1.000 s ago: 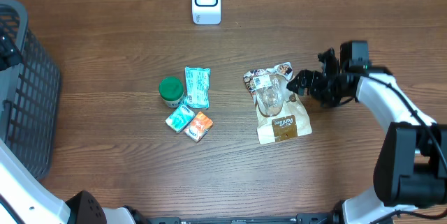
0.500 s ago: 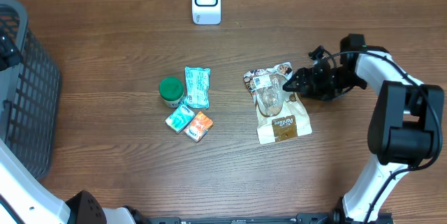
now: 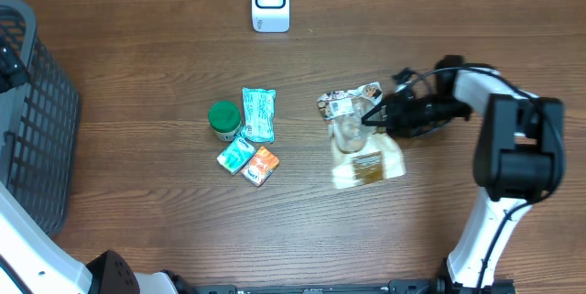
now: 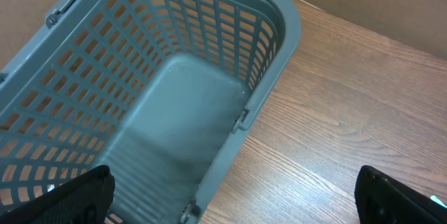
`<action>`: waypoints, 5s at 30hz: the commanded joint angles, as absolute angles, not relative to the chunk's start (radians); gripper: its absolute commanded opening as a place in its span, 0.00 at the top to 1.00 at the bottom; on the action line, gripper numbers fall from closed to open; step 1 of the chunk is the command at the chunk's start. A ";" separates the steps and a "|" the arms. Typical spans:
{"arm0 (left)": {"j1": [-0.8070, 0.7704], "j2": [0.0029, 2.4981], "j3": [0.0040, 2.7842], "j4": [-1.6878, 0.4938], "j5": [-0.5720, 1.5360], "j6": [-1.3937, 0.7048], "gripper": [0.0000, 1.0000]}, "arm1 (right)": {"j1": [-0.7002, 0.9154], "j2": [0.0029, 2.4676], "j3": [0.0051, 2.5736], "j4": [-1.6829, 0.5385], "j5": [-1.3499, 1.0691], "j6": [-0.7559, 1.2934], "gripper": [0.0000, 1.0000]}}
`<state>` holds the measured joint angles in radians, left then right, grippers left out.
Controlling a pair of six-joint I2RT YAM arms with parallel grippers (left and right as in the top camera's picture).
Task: Scan the item barcode
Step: 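Grasp the bag's top edge with the right gripper and lift it, then carry the bag to the barcode scanner and hold it there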
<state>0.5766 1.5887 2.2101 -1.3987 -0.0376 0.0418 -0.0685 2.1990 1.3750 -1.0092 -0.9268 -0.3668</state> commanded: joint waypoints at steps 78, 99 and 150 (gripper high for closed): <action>0.577 1.584 2.206 -1.395 -0.030 0.025 0.00 | 0.185 1.633 1.438 -0.914 -0.894 0.189 0.96; 0.577 1.584 2.206 -1.395 -0.030 0.026 0.01 | 0.477 1.880 2.311 -0.958 0.431 0.017 0.96; 0.577 1.584 2.206 -1.395 -0.030 0.025 0.00 | 0.567 2.526 2.310 -0.347 0.665 -0.952 0.96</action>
<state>0.5766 1.5887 2.2101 -1.3987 -0.0376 0.0418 0.5613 2.5134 2.2971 -0.3584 0.6472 -0.9466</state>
